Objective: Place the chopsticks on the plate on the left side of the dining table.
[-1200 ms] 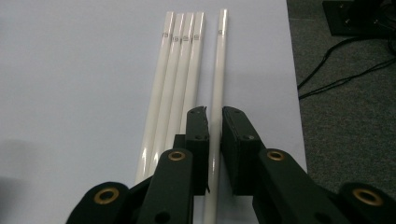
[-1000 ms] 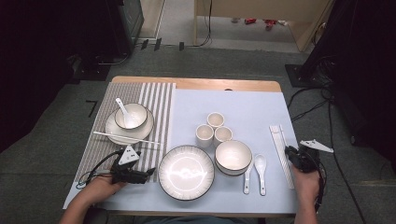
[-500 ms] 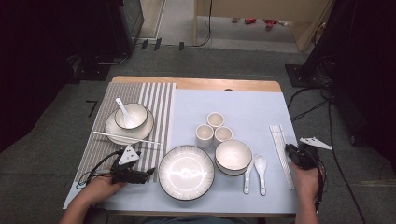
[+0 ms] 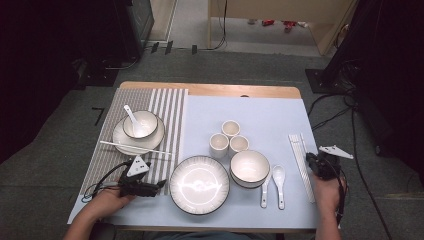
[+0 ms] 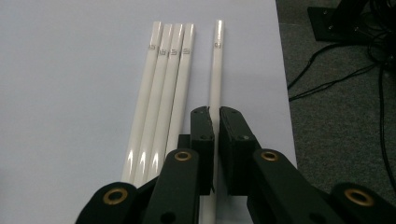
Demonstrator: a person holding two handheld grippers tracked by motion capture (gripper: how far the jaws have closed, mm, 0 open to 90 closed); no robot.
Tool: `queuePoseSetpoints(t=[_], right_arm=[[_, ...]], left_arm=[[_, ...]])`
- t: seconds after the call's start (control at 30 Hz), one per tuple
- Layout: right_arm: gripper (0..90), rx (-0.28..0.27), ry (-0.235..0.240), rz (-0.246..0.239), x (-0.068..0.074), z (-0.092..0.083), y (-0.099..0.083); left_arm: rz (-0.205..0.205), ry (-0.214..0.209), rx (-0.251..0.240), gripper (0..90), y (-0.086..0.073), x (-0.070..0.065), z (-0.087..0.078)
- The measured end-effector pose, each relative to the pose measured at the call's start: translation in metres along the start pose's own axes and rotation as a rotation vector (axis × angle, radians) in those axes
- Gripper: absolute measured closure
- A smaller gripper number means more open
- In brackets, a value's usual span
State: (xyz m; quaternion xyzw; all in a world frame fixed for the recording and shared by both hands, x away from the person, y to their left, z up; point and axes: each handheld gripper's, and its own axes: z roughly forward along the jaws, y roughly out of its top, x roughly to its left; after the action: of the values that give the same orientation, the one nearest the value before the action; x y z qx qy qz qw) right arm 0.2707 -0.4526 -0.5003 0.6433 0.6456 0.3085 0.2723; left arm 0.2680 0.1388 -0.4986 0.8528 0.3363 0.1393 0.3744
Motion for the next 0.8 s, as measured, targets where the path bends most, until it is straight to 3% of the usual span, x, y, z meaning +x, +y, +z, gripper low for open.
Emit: queuePoseSetpoints(t=[0.67,0.8], right_arm=[[85.4,0.003,0.013,0.006,-0.0006,-0.0059,0.0053],[85.4,0.01,0.022,-0.013,0.003,-0.0053,0.007]], left_arm=[[0.0,0.0,-0.001,14.6,-0.0001,0.0,0.0],[0.0,0.0,-0.001,14.6,-0.0001,0.0001,-0.0001]])
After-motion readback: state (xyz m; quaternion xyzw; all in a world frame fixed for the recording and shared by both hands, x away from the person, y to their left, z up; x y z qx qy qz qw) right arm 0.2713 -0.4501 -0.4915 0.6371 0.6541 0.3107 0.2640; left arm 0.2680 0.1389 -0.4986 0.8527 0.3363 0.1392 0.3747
